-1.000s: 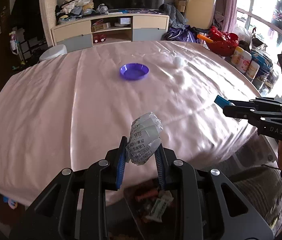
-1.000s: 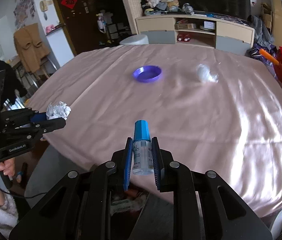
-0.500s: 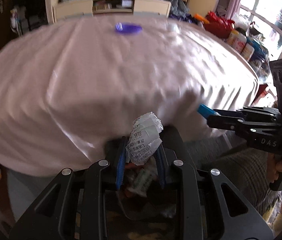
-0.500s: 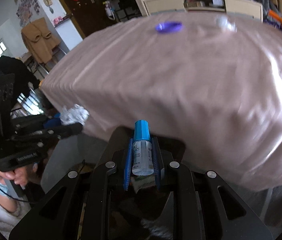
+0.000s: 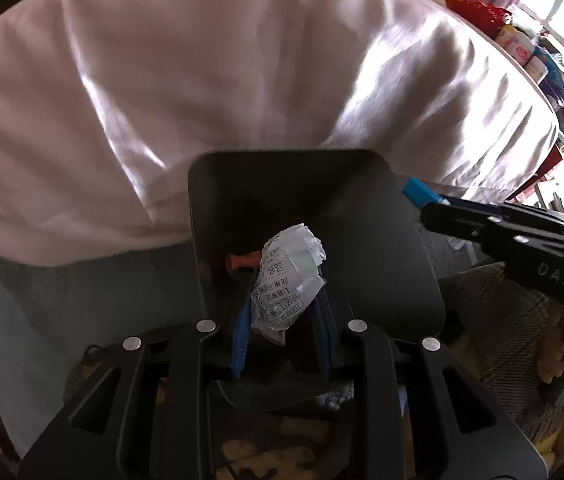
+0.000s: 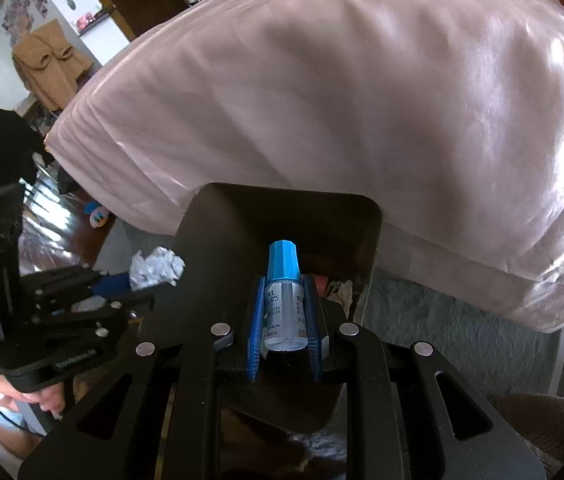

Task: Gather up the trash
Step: 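Drop the foil ball and blue-capped bottle into the black bin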

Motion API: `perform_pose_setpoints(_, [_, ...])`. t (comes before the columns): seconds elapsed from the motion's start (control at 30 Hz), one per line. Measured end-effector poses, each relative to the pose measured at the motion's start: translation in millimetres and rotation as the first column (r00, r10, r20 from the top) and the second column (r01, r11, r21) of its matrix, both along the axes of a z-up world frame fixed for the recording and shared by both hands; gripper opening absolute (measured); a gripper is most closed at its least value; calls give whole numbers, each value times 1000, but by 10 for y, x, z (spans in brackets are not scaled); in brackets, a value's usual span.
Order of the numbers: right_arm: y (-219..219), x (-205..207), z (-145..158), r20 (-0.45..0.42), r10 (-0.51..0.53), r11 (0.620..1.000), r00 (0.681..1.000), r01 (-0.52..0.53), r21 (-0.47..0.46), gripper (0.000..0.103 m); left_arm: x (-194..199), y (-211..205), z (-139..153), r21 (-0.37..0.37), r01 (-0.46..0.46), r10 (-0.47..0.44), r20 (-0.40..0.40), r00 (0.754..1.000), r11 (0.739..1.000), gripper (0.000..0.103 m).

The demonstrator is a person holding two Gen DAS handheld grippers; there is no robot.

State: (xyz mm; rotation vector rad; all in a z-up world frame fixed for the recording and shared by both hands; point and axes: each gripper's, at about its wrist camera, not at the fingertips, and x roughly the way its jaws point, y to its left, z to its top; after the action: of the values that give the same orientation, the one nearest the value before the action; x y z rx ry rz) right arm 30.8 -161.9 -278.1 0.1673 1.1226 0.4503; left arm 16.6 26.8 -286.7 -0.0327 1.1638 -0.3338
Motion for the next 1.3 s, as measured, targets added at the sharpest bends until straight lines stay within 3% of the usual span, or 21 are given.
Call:
perform_pose_setpoints(0.17, [-35, 53, -28, -17, -16, 1000, 1000, 16, 11, 22, -6, -33, -76, 5, 11, -11, -17, 1000, 1000, 28])
perform_pose_setpoints(0.3, [-48, 64, -57, -26, -28, 999, 999, 28, 18, 23, -4, -44, -62, 11, 9, -9, -13, 1000, 1000, 38])
perform_pose_setpoints(0.37, [-67, 69, -78, -32, -35, 999, 999, 35, 15, 32, 3, -31, -50, 11, 6, -6, -13, 1000, 1000, 43])
perform_pose_setpoints(0.43, [-67, 70, -78, -27, -44, 999, 999, 44, 5, 57, 2, -28, -38, 15, 2, -2, -10, 1000, 1000, 51])
perform_pose_setpoints(0.5, [-66, 64, -66, -21, -49, 999, 999, 49, 0, 59, 19, -28, -12, 20, -3, 3, -6, 1000, 1000, 58])
perform_pose_setpoints(0.57, [-81, 68, -63, -22, -57, 998, 998, 57, -2, 66, 16, -10, 37, 30, -10, 10, 8, 1000, 1000, 70])
perform_pose_setpoints(0.63, [-94, 77, -52, -17, -69, 998, 998, 68, -8, 79, 8, 6, 119, 40, -18, 17, 32, 999, 999, 78])
perform_pose_setpoints(0.73, [-143, 99, -7, -17, -76, 997, 997, 76, 22, 86, 29, 47, 241, 50, -29, 25, 65, 998, 998, 88])
perform_pose_setpoints(0.87, [-267, 136, 141, -2, -98, 994, 995, 98, 56, 88, 54, 77, 494, 65, -33, 25, 120, 992, 997, 95])
perform_pose_setpoints(1.0, [-468, 218, 504, 65, -134, 989, 989, 129, 77, 90, 151, 119, 810, 67, -43, 30, 183, 983, 997, 95])
perform_pose_setpoints(1.3, [-935, 722, 1259, 217, -211, 976, 953, 217, -4, 91, 644, 47, 1466, 53, -40, 23, 300, 954, 998, 95])
